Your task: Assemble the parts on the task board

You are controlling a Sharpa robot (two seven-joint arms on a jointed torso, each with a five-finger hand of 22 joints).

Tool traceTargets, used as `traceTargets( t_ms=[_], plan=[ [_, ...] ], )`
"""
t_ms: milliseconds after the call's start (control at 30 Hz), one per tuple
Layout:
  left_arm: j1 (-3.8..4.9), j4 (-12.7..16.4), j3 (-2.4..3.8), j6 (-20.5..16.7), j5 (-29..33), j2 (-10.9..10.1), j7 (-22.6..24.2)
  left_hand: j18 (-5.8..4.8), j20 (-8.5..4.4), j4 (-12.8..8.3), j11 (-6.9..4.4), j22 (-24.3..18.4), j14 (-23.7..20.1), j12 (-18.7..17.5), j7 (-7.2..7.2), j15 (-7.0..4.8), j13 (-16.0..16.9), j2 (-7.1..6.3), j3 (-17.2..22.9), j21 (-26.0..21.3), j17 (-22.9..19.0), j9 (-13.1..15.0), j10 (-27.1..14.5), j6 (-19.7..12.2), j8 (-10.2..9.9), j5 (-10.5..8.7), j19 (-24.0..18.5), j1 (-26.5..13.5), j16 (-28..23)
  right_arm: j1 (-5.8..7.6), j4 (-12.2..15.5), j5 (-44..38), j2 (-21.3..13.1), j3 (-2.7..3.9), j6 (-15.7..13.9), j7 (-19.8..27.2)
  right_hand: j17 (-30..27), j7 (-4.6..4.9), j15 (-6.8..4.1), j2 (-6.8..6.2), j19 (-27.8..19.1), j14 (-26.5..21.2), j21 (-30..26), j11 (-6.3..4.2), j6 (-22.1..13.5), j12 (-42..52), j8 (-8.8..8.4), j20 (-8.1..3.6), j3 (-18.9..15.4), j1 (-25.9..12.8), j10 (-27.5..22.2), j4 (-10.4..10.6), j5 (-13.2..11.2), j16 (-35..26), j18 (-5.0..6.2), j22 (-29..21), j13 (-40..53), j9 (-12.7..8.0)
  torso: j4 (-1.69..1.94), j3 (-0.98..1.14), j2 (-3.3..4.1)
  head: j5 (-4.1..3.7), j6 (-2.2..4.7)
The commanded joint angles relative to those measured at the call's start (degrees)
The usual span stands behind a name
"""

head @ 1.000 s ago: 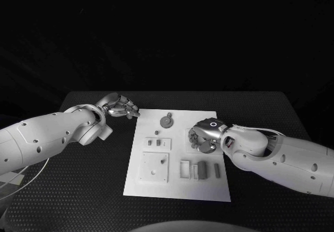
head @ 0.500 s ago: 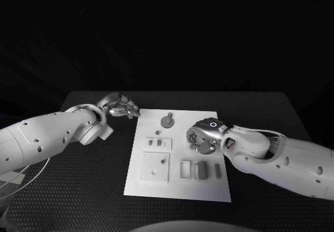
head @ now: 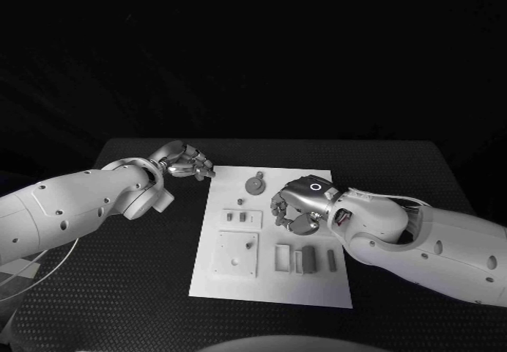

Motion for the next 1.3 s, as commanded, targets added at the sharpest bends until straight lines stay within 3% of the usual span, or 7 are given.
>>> traceTargets(
  t_ms=[33, 300, 433, 567, 767, 1067, 1300],
  plan=[
    [0.05, 0.14, 0.04, -0.06, -0.06, 0.18, 0.5, 0.55, -0.02, 0.15, 0.33, -0.06, 0.31, 0.02, 0.11, 0.06, -0.08, -0.13, -0.12, -0.03, 0.08, -0.06, -0.16, -0.17, 0.23, -0.19, 0.08, 0.25, -0.25, -0.01, 0.42, -0.14, 1.28, 0.0, 0.32, 0.43, 0.07, -0.05, -0.51, 0.6, 0.1, -0.09, 0.37, -0.58, 0.4, 0.24, 0.37, -0.29, 0.28, 0.13, 1.28, 0.04, 0.11, 0.03, 4.84, 0.98, 0.06, 0.11, 0.02, 0.02, 0.02, 0.59, -0.07],
    [0.05, -0.07, 0.04, -0.11, -0.06, 0.63, 0.51, 0.55, -0.02, 0.17, 0.33, -0.07, 0.32, 0.03, 0.11, 0.06, -0.1, -0.12, -0.12, -0.02, 0.14, -0.07, -0.15, -0.17, 0.24, -0.19, 0.09, 0.24, -0.29, -0.06, -0.64, -0.12, 6.45, -0.14, 0.76, 1.19, 0.07, -0.06, -0.53, 0.68, 0.1, -0.09, 0.36, -0.6, 0.4, 0.22, 0.36, -0.3, 0.33, 0.07, 1.3, 0.03, 0.11, 0.01, 4.84, 0.98, 0.11, 0.13, 0.06, -0.01, 0.04, 0.97, 0.01],
    [0.06, -0.13, 0.04, -0.17, -0.06, 0.78, 0.52, 0.55, -0.02, 0.17, 0.32, -0.08, 0.33, 0.03, 0.11, 0.06, -0.1, -0.12, -0.12, -0.02, 0.17, -0.07, -0.14, -0.16, 0.24, -0.19, 0.09, 0.24, -0.31, -0.3, -1.49, -0.18, 8.75, -1.14, 0.92, 1.64, 0.07, -0.06, -0.54, 0.74, 0.09, -0.1, 0.36, -0.61, 0.39, 0.2, 0.34, -0.31, 0.37, 0.04, 1.29, 0.0, 0.11, 0.0, 4.84, 0.98, 0.14, 0.14, 0.1, 0.0, 0.02, 1.24, 0.07],
    [0.06, -0.13, 0.04, -0.14, -0.06, 0.84, 0.48, 0.55, -0.02, 0.18, 0.32, -0.09, 0.33, 0.04, 0.1, 0.06, -0.11, -0.12, -0.13, -0.02, 0.2, -0.07, -0.13, -0.15, 0.25, -0.19, 0.08, 0.24, -0.33, -0.98, -2.19, -0.43, 10.44, -1.51, 0.94, 1.96, 0.07, -0.05, -0.55, 0.8, 0.08, -0.11, 0.36, -0.61, 0.37, 0.17, 0.32, -0.32, 0.4, 0.02, 1.28, -0.04, 0.11, -0.02, 4.84, 0.97, 0.18, 0.15, 0.11, -0.01, 0.04, 1.43, -0.05],
    [0.06, -0.07, 0.04, -0.14, -0.06, 0.87, 0.45, 0.54, -0.02, 0.18, 0.32, -0.1, 0.33, 0.04, 0.1, 0.06, -0.12, -0.13, -0.13, -0.02, 0.24, -0.07, -0.12, -0.15, 0.26, -0.19, 0.08, 0.24, -0.36, -1.53, -2.93, -0.64, 12.35, -2.62, 1.31, 2.08, 0.07, -0.05, -0.56, 0.85, 0.08, -0.11, 0.36, -0.62, 0.36, 0.15, 0.3, -0.33, 0.42, -0.01, 1.27, -0.07, 0.11, -0.03, 4.84, 0.98, 0.21, 0.16, 0.03, -0.03, 0.02, 2.0, -0.24],
    [0.06, -0.09, 0.04, -0.09, -0.06, 0.95, 0.42, 0.54, -0.02, 0.18, 0.32, -0.11, 0.34, 0.04, 0.1, 0.07, -0.13, -0.13, -0.13, -0.03, 0.28, -0.07, -0.12, -0.15, 0.26, -0.19, 0.07, 0.24, -0.4, -2.14, -4.72, -1.23, 14.21, -4.89, 1.91, 2.31, 0.08, -0.05, -0.57, 0.91, 0.07, -0.12, 0.36, -0.62, 0.35, 0.12, 0.29, -0.33, 0.44, -0.05, 1.27, -0.1, 0.11, -0.04, 4.84, 0.98, 0.24, 0.17, 0.06, -0.03, 0.04, 2.92, -0.78],
    [0.06, -0.03, 0.04, -0.1, -0.06, 0.92, 0.42, 0.53, -0.01, 0.19, 0.32, -0.13, 0.34, 0.04, 0.1, 0.07, -0.14, -0.14, -0.14, -0.02, 0.33, -0.08, -0.12, -0.15, 0.26, -0.19, 0.07, 0.23, -0.43, -2.66, -5.99, -1.98, 15.06, -5.56, 2.14, 2.36, 0.08, -0.04, -0.57, 0.95, 0.06, -0.12, 0.36, -0.62, 0.33, 0.1, 0.27, -0.34, 0.45, -0.09, 1.26, -0.13, 0.11, -0.05, 4.84, 0.98, 0.28, 0.19, 0.06, -0.01, 0.02, 3.19, -1.02]
  ],
)
